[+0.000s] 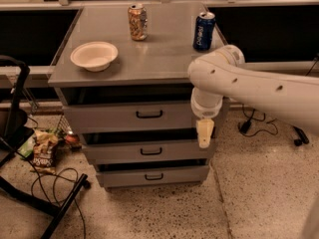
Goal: Open top drawer
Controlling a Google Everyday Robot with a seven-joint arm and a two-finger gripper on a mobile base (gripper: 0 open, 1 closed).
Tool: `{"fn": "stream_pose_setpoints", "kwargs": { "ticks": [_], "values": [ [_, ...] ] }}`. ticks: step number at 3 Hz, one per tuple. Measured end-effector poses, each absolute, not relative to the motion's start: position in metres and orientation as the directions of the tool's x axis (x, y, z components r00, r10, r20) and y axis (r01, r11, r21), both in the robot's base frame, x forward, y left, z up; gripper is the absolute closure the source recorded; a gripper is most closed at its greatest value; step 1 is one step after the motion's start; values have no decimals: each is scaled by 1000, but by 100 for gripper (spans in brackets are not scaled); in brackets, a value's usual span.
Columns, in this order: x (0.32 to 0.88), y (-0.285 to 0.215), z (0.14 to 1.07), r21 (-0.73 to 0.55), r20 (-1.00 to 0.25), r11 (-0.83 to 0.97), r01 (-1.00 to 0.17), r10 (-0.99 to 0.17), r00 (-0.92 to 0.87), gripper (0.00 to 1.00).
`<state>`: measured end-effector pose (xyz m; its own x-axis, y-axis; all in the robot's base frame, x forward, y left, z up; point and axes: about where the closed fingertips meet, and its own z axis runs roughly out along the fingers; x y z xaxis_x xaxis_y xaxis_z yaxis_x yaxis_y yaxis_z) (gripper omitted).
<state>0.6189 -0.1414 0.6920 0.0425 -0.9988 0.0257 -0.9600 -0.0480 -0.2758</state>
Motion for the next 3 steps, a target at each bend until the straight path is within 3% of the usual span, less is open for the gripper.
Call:
{"fn": "stream_pose_setpoints", "kwargs": {
  "ticks": [2,3],
  "values": [
    [650,-141,686,-226,38,-28,-974,-999,20,0],
    [650,-149,675,-198,18,8,-980,-1000,-12,18]
  ]
}}
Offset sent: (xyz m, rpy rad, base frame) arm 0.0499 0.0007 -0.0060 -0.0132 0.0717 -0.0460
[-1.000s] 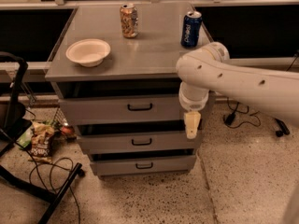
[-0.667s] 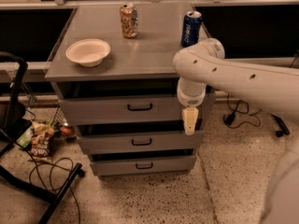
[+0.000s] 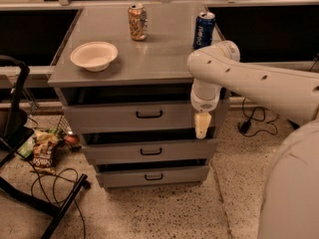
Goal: Open top drawer
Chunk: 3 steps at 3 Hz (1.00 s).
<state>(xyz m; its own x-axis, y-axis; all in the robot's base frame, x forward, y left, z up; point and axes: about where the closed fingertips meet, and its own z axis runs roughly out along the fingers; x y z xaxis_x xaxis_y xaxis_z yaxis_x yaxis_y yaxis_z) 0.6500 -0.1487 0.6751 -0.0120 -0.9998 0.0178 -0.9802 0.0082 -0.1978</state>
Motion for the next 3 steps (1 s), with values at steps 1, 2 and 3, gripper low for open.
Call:
{"fn": "stream_pose_setpoints", "kwargs": {
  "ticks": [1,2,3],
  "values": [
    [642,-160,671,-177,11,39,-983,-999,-41,43],
    [637,-167,675,-168,13,56,-984,-998,-59,65],
    [640,-166,682,-168,13,56,-984,-998,-59,88]
  ]
}}
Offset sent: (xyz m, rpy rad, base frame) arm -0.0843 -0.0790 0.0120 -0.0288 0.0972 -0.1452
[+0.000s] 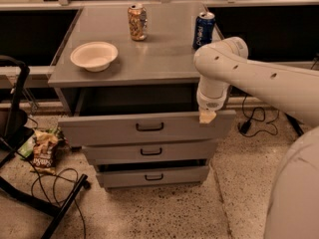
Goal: Open top drawer
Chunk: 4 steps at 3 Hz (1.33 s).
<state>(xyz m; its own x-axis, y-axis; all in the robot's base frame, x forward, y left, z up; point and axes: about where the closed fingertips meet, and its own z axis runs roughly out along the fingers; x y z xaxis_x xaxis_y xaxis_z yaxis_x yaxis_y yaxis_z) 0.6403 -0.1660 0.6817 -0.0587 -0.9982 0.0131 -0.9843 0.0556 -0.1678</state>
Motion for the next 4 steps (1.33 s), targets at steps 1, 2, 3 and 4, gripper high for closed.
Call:
{"fn": "stream_pose_setpoints", "kwargs": {
  "ticks": [1,2,3,4],
  "values": [
    [642,-165,688,-168,12,56,-984,-998,-59,100],
    [631,-161,693,-174,-29,92,-980,-996,-88,100],
    [616,-167,692,-163,-33,108,-981,-994,-104,100],
    [601,-173,690,-151,-36,123,-981,-992,-119,100]
  ]
}}
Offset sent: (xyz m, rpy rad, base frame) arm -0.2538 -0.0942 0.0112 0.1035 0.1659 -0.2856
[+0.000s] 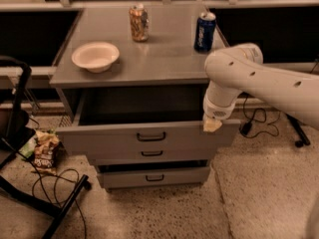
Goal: Open top drawer
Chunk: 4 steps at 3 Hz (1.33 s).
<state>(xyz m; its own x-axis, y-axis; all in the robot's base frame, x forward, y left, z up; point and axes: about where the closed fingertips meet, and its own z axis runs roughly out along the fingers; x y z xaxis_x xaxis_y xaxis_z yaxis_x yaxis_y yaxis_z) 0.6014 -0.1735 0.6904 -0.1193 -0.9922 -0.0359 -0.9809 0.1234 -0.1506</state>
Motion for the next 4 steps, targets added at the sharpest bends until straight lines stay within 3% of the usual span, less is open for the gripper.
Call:
{"fn": "stream_pose_setpoints", "kwargs": {
  "ticks": [4],
  "values": [
    [549,-185,685,-63,-37,180,-982,-983,-178,100]
  ]
}}
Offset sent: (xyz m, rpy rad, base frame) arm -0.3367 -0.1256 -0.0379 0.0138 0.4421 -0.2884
